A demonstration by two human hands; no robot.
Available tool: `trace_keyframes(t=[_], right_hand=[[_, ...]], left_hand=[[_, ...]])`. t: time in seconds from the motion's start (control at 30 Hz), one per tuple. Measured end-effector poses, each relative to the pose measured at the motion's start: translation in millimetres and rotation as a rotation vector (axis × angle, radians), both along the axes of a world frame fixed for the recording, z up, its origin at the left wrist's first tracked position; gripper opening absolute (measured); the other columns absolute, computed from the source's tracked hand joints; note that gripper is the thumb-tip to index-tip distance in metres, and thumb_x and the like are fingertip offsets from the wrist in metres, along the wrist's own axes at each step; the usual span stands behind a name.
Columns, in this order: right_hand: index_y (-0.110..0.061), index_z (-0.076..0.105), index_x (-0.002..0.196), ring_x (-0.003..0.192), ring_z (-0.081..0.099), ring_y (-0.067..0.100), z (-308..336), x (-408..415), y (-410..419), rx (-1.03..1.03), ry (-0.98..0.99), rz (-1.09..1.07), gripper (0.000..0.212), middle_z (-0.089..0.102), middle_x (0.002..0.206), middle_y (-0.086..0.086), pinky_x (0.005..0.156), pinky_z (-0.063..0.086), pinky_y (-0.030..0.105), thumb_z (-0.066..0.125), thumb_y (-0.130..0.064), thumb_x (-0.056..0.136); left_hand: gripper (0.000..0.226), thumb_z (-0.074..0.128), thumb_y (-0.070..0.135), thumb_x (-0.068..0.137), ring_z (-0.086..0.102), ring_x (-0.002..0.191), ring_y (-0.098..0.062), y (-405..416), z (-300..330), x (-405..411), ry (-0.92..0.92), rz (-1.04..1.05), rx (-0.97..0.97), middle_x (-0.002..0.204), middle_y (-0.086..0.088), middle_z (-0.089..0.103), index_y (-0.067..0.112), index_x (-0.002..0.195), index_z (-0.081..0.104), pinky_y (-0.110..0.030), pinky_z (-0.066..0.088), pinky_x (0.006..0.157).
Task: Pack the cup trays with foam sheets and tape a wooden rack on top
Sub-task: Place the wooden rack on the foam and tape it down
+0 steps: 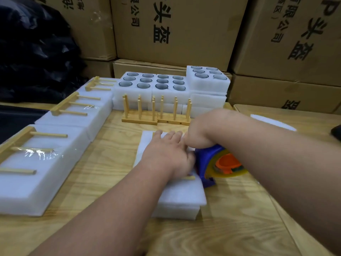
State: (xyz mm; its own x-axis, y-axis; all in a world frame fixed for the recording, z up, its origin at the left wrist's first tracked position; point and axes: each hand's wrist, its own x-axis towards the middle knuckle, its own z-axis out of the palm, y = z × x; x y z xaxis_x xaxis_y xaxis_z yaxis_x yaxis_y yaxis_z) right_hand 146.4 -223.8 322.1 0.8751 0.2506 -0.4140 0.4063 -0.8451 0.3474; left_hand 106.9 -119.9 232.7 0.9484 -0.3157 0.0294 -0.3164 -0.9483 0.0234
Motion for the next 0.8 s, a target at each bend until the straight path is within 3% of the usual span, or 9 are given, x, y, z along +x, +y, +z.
trace_keyframes(t=[0.13,0.2,0.27,0.37,0.43,0.5,0.63,0.7,0.8], right_hand=[[-0.016,0.067,0.120,0.097,0.051,0.029,-3.7,-5.6,-6.3,0.087,-0.015,-0.068,0.043,0.063,0.122,0.012,0.082,0.039,0.039,0.037,-0.041,0.103],[-0.016,0.067,0.104,0.098,0.052,0.029,-6.0,-6.7,-7.5,0.083,-0.006,-0.062,0.038,0.060,0.110,0.010,0.087,0.041,0.042,0.037,-0.040,0.102],[-0.017,0.053,0.079,0.098,0.055,0.030,-9.7,-5.9,-3.9,0.046,-0.023,-0.055,0.029,0.056,0.101,0.006,0.090,0.046,0.043,0.041,-0.036,0.097],[-0.021,0.054,0.082,0.099,0.056,0.030,-9.5,-4.1,-1.5,0.029,-0.019,-0.065,0.019,0.058,0.102,0.005,0.095,0.048,0.046,0.048,-0.037,0.091],[-0.025,0.064,0.107,0.097,0.053,0.030,-6.1,-8.0,-8.1,0.058,0.012,-0.070,0.023,0.062,0.115,0.010,0.086,0.047,0.041,0.047,-0.035,0.094],[-0.016,0.061,0.127,0.090,0.050,0.028,-4.4,-14.6,-21.9,0.079,0.059,-0.110,0.037,0.059,0.120,0.015,0.073,0.040,0.036,0.038,-0.032,0.104],[-0.016,0.059,0.092,0.083,0.055,0.026,-8.0,-22.5,-55.1,0.176,0.014,-0.303,0.038,0.058,0.096,0.009,0.078,0.042,0.038,0.039,-0.048,0.097],[-0.020,0.053,0.079,0.082,0.056,0.025,-7.0,-28.1,-67.7,0.191,-0.079,-0.345,0.036,0.056,0.086,0.002,0.070,0.042,0.036,0.046,-0.053,0.089],[-0.025,0.045,0.079,0.071,0.053,0.018,-4.2,-42.4,-78.7,0.232,-0.229,-0.362,0.030,0.053,0.079,-0.005,0.056,0.031,0.032,0.051,-0.054,0.081]], left_hand=[[0.064,0.016,0.046,0.104,0.011,0.157,-0.019,-2.2,1.2,1.6,0.040,0.009,0.020,0.170,-0.004,0.016,0.023,0.163,0.013,-0.053,0.004,0.125],[0.065,0.015,0.046,0.104,0.008,0.158,-0.019,-2.1,1.2,1.6,0.048,0.012,0.028,0.172,-0.003,0.012,0.023,0.164,0.008,-0.053,0.003,0.125],[0.064,0.014,0.045,0.104,0.008,0.158,-0.019,-0.5,1.2,1.3,0.051,0.007,0.037,0.172,-0.002,0.012,0.024,0.164,0.010,-0.053,0.003,0.125],[0.063,0.016,0.046,0.104,0.009,0.157,-0.018,1.3,0.6,0.8,0.030,0.005,0.046,0.172,-0.002,0.013,0.025,0.164,0.014,-0.052,0.003,0.125],[0.065,0.017,0.050,0.104,0.008,0.158,-0.017,1.5,0.3,0.7,0.026,0.011,0.037,0.172,-0.001,0.011,0.026,0.164,0.010,-0.051,0.003,0.126],[0.069,0.019,0.055,0.103,0.004,0.158,-0.016,1.6,-0.6,0.6,0.037,0.020,0.045,0.172,0.000,0.007,0.027,0.164,0.002,-0.050,0.001,0.126],[0.074,0.018,0.061,0.100,0.002,0.158,-0.015,2.0,-2.6,3.1,0.044,0.030,0.061,0.173,0.001,0.002,0.029,0.163,-0.005,-0.049,-0.001,0.126],[0.075,0.017,0.062,0.100,0.001,0.158,-0.015,1.7,-3.3,4.1,0.044,0.031,0.064,0.173,0.001,0.001,0.030,0.163,-0.005,-0.049,-0.001,0.126],[0.075,0.016,0.062,0.099,0.001,0.158,-0.015,1.6,-3.7,4.2,0.051,0.030,0.073,0.173,0.002,0.001,0.030,0.163,-0.006,-0.048,-0.002,0.126]])
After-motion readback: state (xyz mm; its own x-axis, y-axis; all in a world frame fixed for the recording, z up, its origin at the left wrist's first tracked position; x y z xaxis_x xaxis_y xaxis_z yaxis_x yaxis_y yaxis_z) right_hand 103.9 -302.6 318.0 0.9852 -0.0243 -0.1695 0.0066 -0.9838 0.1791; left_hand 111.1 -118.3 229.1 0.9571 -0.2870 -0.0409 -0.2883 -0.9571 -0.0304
